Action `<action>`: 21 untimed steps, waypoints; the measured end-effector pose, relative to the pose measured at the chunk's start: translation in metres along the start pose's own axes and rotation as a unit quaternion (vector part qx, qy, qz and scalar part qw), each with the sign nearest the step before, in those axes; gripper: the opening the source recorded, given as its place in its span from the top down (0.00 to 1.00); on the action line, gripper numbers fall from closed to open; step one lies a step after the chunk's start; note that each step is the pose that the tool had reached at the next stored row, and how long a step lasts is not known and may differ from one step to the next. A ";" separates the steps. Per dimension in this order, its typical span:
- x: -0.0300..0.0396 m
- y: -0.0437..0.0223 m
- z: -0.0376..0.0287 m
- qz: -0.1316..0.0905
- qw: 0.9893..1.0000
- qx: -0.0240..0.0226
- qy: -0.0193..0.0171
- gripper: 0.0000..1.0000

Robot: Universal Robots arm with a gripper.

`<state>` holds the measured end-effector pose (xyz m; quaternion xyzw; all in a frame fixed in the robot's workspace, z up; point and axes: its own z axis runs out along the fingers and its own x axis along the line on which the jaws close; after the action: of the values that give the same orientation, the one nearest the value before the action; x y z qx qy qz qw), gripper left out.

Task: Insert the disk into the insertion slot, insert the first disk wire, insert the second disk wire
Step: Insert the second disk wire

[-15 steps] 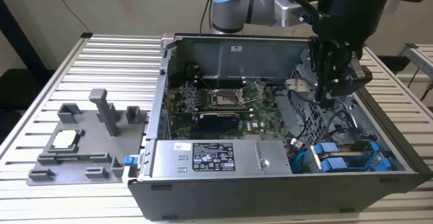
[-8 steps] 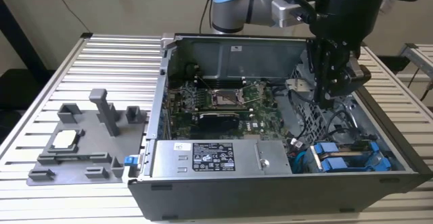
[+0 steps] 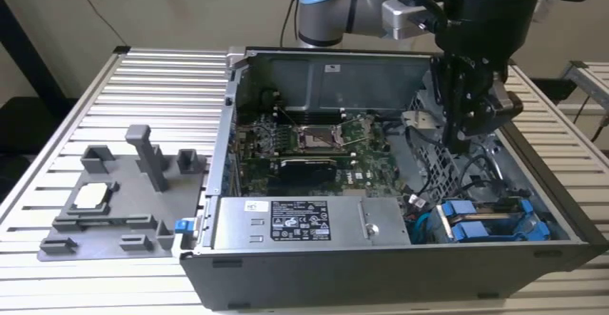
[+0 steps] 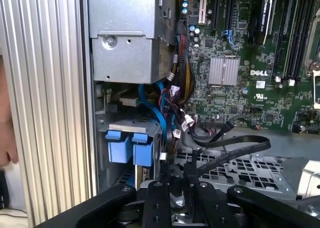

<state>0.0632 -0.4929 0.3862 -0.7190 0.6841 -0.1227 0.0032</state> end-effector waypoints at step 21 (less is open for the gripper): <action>0.0032 -0.0009 0.0009 0.000 1.000 0.000 0.001 0.84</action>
<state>0.0643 -0.4961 0.3860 -0.7191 0.6838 -0.1235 0.0023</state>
